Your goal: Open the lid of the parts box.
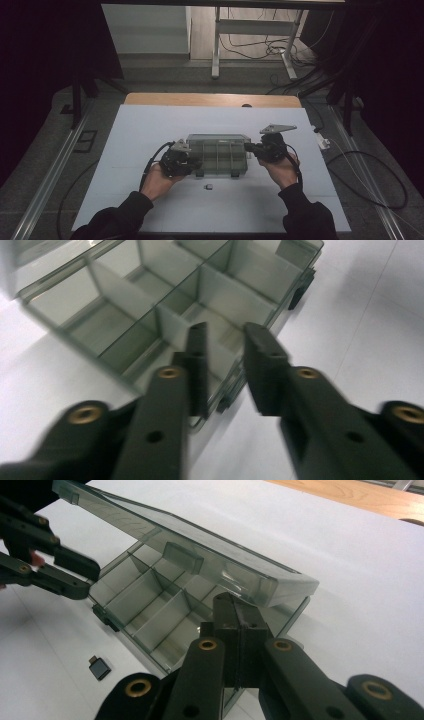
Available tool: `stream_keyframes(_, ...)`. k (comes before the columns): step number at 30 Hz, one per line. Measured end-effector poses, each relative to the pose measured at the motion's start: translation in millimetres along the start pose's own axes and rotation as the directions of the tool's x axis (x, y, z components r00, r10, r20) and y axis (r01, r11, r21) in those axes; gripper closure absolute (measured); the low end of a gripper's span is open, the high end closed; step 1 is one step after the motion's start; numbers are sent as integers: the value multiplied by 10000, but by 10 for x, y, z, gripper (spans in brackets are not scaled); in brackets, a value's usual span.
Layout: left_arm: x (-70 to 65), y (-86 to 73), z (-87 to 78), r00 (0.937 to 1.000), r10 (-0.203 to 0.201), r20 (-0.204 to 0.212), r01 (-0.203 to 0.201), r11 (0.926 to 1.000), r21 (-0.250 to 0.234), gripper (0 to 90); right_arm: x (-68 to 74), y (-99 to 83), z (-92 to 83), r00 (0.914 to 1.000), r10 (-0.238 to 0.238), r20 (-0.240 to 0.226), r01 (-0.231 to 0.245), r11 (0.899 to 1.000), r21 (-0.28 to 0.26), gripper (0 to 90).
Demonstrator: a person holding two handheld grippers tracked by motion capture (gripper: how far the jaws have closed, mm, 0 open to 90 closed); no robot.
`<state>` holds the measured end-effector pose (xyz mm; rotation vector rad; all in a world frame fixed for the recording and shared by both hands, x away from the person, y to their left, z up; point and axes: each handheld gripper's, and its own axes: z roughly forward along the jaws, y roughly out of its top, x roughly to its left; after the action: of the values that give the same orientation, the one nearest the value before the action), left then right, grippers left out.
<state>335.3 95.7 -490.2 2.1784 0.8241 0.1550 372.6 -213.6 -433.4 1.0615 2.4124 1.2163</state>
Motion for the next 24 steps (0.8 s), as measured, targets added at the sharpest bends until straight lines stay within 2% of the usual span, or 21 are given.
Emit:
stream_keyframes(4,-40,34,108,9999,138,-7,-138,9999,63,891,-7,22,16,10000,38,17,-38,10000,-11,890)
stream_keyframes(7,-54,49,175,9998,191,1,-191,9997,156,892,-16,37,24,10000,18,64,-18,10000,-19,890)
stream_keyframes(9,-69,54,221,9996,257,-144,-253,9993,276,892,-23,52,28,9999,40,97,-39,10000,-65,890)
stream_keyframes(10,-73,54,237,9997,181,-145,-178,9996,216,892,-30,60,32,10000,31,89,-30,9999,-97,890)
stream_keyframes(15,-61,39,260,9998,204,-17,-204,9997,143,893,-64,112,71,9999,135,104,-133,9997,-190,890)
stream_keyframes(20,-73,42,261,9991,401,-147,-397,9990,226,893,-111,158,155,9996,268,103,-265,9992,-301,890)
stream_keyframes(24,-67,34,261,9993,353,-92,-351,9993,152,894,-129,180,208,9995,282,118,-279,9992,-294,890)
